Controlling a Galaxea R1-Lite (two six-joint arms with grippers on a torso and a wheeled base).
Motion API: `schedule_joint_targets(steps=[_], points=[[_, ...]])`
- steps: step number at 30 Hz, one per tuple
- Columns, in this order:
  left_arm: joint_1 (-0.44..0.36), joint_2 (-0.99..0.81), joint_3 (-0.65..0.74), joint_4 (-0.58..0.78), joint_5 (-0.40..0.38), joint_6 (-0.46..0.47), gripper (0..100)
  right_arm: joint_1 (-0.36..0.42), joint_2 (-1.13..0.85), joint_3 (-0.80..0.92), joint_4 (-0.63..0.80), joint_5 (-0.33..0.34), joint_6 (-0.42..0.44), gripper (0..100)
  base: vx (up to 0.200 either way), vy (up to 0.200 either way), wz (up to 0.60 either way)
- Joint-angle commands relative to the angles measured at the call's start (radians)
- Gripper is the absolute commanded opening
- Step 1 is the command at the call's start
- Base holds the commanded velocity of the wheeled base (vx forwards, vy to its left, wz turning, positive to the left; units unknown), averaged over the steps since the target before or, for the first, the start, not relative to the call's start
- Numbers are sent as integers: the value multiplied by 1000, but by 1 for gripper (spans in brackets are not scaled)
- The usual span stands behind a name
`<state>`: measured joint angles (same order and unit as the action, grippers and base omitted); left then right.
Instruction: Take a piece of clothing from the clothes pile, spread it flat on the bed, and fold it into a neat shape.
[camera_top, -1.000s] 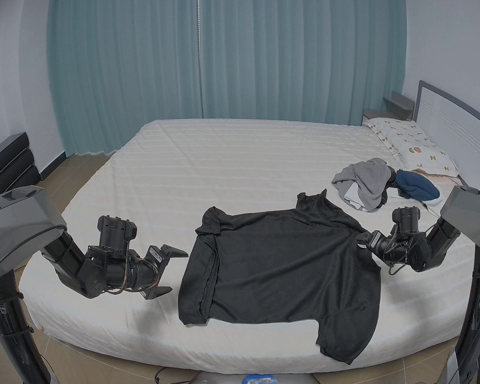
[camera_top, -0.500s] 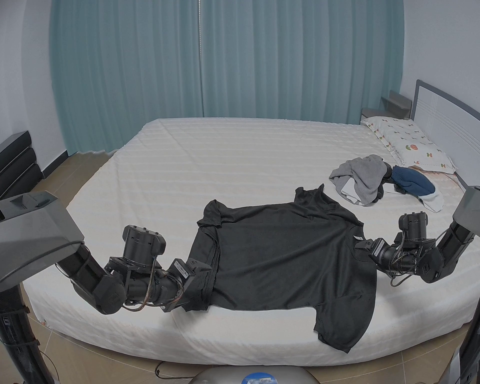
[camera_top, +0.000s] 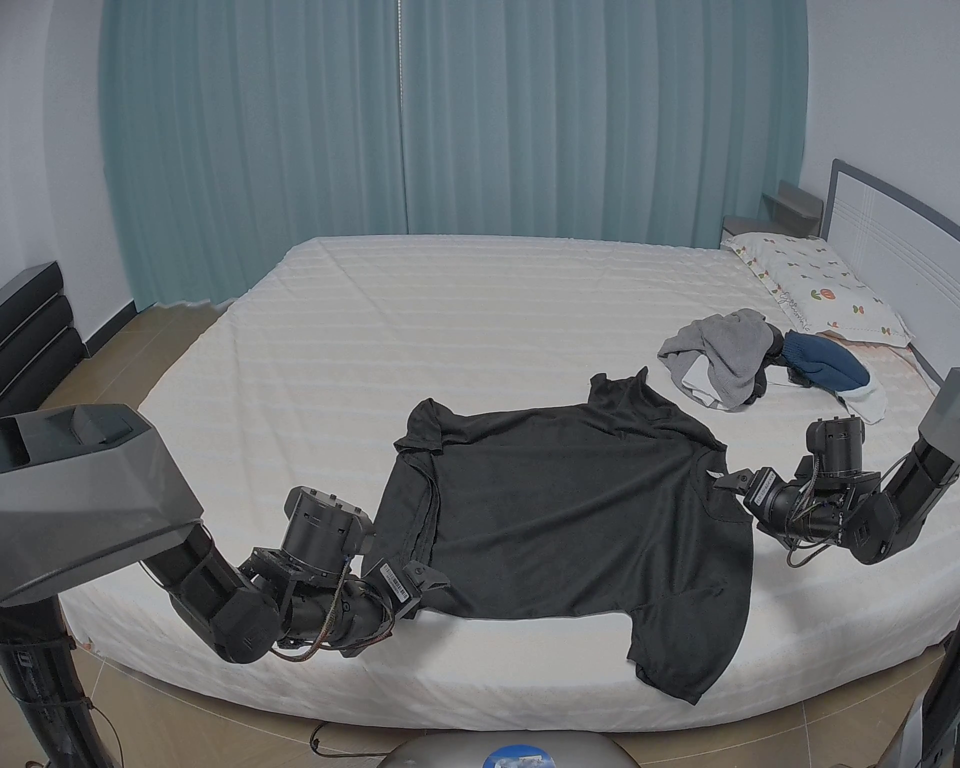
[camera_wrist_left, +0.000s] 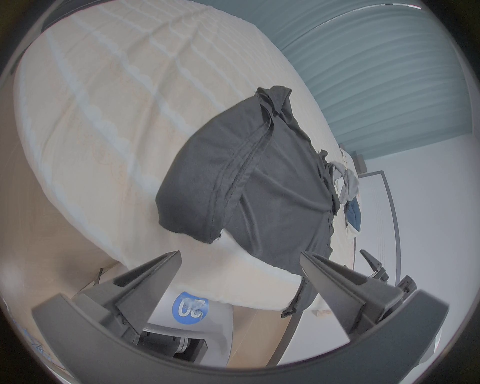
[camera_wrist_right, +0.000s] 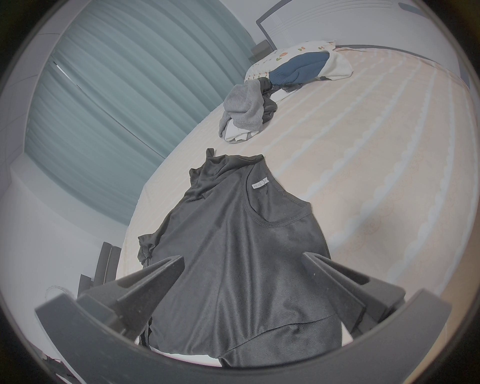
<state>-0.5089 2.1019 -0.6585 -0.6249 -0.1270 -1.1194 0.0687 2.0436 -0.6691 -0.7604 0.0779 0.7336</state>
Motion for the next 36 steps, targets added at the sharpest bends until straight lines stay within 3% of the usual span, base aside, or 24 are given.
schedule_joint_targets(steps=[1, 18, 21, 24, 25, 36], points=[[-2, 18, -12, -1, 0, 0, 100, 5, -6, 0, 0, 0, 0, 100, 0, 0, 0], [3, 96, -173, 136, 78, 44, 100, 19, -17, 0, 0, -10, -2, 100, 0, 0, 0], [3, 130, -196, 134, 148, 50, 100, 16, -19, -1, -2, -10, -2, 100, 0, 0, 0], [3, 139, -207, 139, 170, 61, 100, 14, -19, -3, -2, -10, -2, 100, 0, 0, 0], [3, 138, -204, 139, 170, 61, 0, 16, -22, -1, -2, -10, -2, 100, 0, 0, 0], [47, 58, -138, 154, 172, 59, 0, 10, -39, 2, 0, -9, 1, 100, 0, 0, 0]])
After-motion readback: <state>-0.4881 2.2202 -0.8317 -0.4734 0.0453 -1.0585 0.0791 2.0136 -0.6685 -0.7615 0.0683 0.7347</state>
